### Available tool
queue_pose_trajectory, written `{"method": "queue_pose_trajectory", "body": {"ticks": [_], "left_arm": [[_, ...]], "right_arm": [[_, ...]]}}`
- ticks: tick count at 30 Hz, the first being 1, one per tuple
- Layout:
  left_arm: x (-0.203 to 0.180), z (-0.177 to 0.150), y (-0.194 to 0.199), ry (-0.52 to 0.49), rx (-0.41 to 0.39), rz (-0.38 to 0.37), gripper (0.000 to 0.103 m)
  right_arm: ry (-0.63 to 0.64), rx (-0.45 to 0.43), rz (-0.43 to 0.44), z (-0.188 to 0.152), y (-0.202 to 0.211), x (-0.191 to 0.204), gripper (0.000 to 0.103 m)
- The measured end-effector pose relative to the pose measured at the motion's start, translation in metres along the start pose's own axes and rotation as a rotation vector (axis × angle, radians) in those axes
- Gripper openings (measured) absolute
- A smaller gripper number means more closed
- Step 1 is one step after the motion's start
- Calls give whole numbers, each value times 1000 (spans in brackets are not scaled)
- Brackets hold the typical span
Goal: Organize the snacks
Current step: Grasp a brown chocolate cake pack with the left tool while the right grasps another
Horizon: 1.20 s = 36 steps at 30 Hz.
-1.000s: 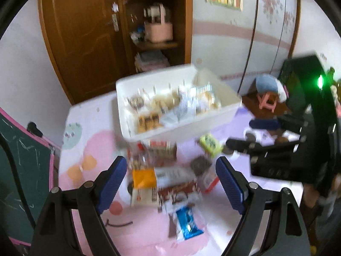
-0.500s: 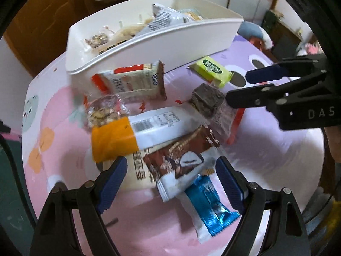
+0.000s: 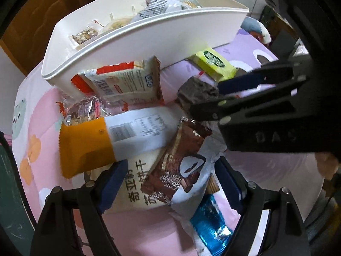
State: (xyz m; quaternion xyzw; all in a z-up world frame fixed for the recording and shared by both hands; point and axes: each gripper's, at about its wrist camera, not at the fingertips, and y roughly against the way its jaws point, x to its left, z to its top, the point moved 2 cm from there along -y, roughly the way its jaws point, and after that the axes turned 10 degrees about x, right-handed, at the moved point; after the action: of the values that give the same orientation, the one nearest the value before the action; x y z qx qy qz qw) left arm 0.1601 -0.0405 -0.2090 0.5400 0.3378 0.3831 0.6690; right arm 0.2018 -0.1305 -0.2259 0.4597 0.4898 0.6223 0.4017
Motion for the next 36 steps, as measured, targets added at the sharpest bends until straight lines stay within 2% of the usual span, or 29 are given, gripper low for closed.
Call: {"method": "queue_pose_trajectory", "body": {"ticks": [2,4,6,7,8,9,12,15,19,21,22,23,25,26,29,34,36], "left_arm": [[-1,2,0,4,-10,5,73],[-2,4,1,4,-18,14,63],[-4,5,2,12,-29,22,48],[-5,4,2,20,-31,13,46],[-5,3,3,30,-36,-4,39],[-4,2,4,50,-40,-16,36],[-2,1,6,90,-45,-18,34],[2,-10,9,134,-58,-32,33],[9,-23,18,206,-89,-51,32],[15,-32,24,250,-108,-72,32],[17,-35,27,266,-116,-80,32],[20,-37,30,279,-125,-91,32],[22,-42,37,306,-140,-113,32],[23,-46,40,316,-148,-124,32],[26,-52,46,344,-157,-156,32],[30,-58,48,367,-157,-185,32],[33,-60,48,376,-158,-194,32]], "right_arm": [[7,-1,17,-1,-2,0,39],[20,0,27,-3,-2,2,35],[37,5,27,-8,-2,3,16],[40,12,42,-11,-2,3,10],[34,9,56,-14,-1,1,2],[26,7,74,-17,1,-1,0],[9,13,41,-24,2,-10,0],[-1,16,57,-34,4,-18,0],[12,-26,57,-36,16,-22,1],[12,-47,63,-32,23,-21,5],[20,-61,66,-29,26,-20,14],[28,-72,66,-23,29,-19,28],[39,-106,36,-17,34,-15,47],[43,-124,16,-15,35,-15,51],[80,-147,-19,-1,32,-10,52],[140,-79,-110,13,11,-2,53],[158,-81,-112,15,10,0,53]]}}
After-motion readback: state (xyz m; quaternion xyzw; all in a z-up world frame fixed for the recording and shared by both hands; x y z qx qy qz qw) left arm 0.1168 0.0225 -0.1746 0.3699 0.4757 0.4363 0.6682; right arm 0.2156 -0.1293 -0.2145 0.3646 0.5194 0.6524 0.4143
